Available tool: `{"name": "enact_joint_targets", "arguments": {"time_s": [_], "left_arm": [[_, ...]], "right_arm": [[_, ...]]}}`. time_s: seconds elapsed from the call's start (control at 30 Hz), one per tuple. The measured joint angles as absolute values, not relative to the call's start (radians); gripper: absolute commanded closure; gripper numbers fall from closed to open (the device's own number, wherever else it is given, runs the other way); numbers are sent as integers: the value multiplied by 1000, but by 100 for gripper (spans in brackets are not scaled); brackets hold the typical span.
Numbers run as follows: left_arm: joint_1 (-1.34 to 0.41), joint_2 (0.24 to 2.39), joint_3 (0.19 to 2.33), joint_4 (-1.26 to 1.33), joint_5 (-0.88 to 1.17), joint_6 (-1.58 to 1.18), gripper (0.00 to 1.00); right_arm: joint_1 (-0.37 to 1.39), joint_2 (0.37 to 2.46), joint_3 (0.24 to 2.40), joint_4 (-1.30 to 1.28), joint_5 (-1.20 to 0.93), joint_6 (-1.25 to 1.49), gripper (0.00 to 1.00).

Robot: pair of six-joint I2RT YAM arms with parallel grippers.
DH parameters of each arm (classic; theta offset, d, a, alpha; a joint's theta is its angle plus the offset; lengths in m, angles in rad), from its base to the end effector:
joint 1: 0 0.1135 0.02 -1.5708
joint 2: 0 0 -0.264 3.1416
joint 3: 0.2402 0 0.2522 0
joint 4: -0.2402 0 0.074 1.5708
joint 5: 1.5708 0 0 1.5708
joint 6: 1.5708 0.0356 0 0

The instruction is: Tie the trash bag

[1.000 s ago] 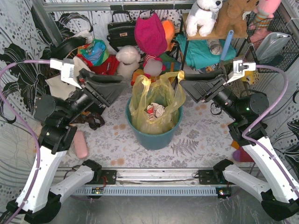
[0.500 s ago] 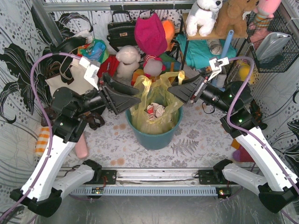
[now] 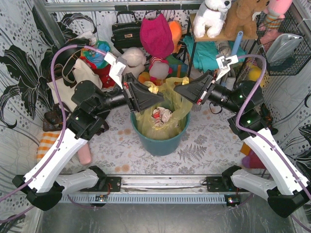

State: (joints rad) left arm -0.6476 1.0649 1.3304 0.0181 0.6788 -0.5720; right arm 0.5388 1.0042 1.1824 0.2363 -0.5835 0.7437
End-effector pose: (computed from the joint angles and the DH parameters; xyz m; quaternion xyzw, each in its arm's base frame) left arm 0.1543 -0.1447 0.4951 0.2875 0.5554 -0.5958 0.5039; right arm 0.1647 0.1213 0.4805 -0.1861 0.5453 0.6058 0.5487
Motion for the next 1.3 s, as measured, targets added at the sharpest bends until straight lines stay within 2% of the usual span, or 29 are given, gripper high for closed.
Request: {"name": "enact_joint_targets", "arguments": {"time_s": [0.07, 0.1, 0.27, 0.47, 0.77, 0.93, 1.0, 1.07, 1.1, 1.13, 1.2, 1.23, 1.3], "left_arm": [[-648, 1065, 1352, 5, 654, -557, 99], [-648, 1065, 1364, -3, 644, -542, 100], [-648, 1063, 1432, -64, 554, -482, 100], [-648, 994, 1477, -136, 297, -396, 100], [-648, 761, 1281, -83, -140, -386, 100], [-648, 766, 1282, -38, -143, -387, 100], [-648, 801, 1295, -12, -89, -386, 95], [-648, 842, 1309, 10, -12, -387, 82], [-648, 865, 1319, 18, 33, -388, 74], [-648, 892, 1333, 26, 85, -390, 68], [-648, 939, 1370, 39, 180, -396, 62], [-648, 965, 1390, 47, 230, -403, 60], [-648, 994, 1404, 57, 297, -410, 54]], "right_arm": [[539, 1010, 1200, 236, -583, 737, 100], [539, 1014, 1214, 232, -580, 736, 100], [539, 1034, 1304, 186, -512, 709, 100], [539, 1002, 1374, 131, -334, 635, 100], [539, 810, 1267, 88, 27, 604, 100], [539, 802, 1238, 96, 70, 604, 100], [539, 825, 1238, 111, 47, 602, 100], [539, 861, 1241, 138, -5, 599, 100], [539, 884, 1248, 148, -41, 598, 98], [539, 907, 1263, 156, -80, 596, 87], [539, 968, 1310, 174, -165, 598, 51], [539, 1000, 1336, 186, -214, 599, 43], [539, 1047, 1374, 215, -299, 609, 39]]}}
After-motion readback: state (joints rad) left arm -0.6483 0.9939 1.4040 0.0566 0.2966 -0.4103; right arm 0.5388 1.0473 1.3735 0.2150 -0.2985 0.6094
